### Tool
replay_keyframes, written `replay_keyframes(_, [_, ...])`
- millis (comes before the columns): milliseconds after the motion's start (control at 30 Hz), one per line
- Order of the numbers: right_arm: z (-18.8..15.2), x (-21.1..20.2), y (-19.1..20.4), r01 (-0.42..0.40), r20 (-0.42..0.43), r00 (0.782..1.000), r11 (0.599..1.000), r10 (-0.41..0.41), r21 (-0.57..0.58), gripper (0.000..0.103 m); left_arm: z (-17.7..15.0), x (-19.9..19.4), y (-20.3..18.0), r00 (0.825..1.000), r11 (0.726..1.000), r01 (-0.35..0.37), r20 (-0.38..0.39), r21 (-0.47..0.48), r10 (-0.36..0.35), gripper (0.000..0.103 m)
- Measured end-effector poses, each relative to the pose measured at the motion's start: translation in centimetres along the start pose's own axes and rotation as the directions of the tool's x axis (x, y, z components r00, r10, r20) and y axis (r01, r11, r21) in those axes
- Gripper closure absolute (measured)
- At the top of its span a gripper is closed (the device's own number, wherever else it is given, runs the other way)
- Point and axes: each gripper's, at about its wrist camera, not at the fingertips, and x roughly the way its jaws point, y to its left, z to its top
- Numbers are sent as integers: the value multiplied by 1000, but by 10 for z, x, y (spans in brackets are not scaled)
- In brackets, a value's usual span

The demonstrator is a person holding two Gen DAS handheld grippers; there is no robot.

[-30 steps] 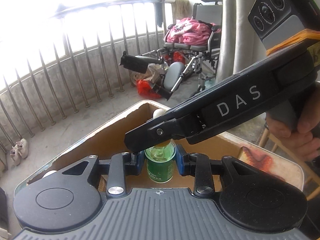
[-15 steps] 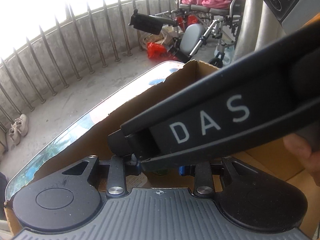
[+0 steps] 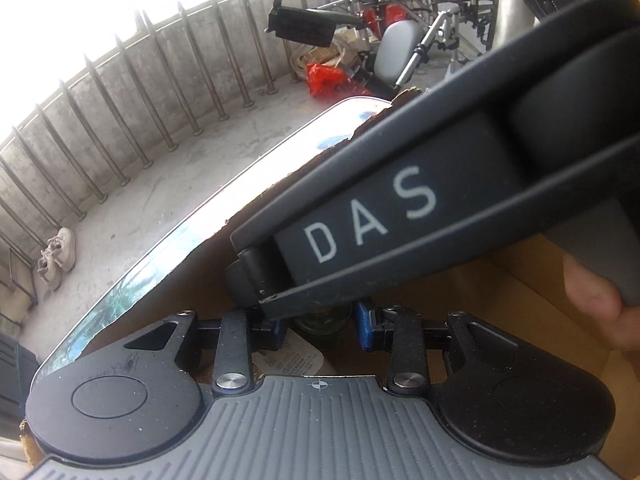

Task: Organize rigid objects
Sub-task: 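Lower the dropper bottle into the box and open the right gripper, then move the left gripper down to the green tube in the pink bowl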

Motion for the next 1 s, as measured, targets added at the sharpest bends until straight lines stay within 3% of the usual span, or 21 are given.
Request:
replay_keyframes(233, [1, -4, 0, -16, 20, 1000, 1000, 16, 5, 62, -11, -17, -9, 999, 997, -48, 26, 56, 47, 58])
replay_keyframes(467, [-5, -18, 10, 40, 57, 998, 999, -38, -28, 59, -27, -46, -15, 993, 993, -106, 62, 60, 103, 35])
replay_keyframes(567, [-7, -34, 17, 51, 84, 995, 998, -47, -42, 59, -38, -70, -16, 990, 992, -120, 73, 40, 117, 35])
replay_keyframes(667, [-13, -57, 31, 71, 106, 992, 993, -61, -95, 59, -59, -111, -21, 985, 996, -88, 145, -15, 90, 34])
replay_keyframes(767, [-32, -90, 41, 53, 132, 991, 991, -37, -126, 59, -86, -155, -31, 969, 997, -47, 241, -64, 61, 28])
replay_keyframes(933, [-61, -140, 54, 24, 151, 989, 989, -3, -144, 59, -94, -190, -55, 947, 992, 23, 320, -126, 19, 28])
replay_keyframes(1000, [-67, -153, 62, 24, 147, 989, 988, -1, -155, 59, -87, -186, -73, 943, 988, 49, 333, -146, 3, 28])
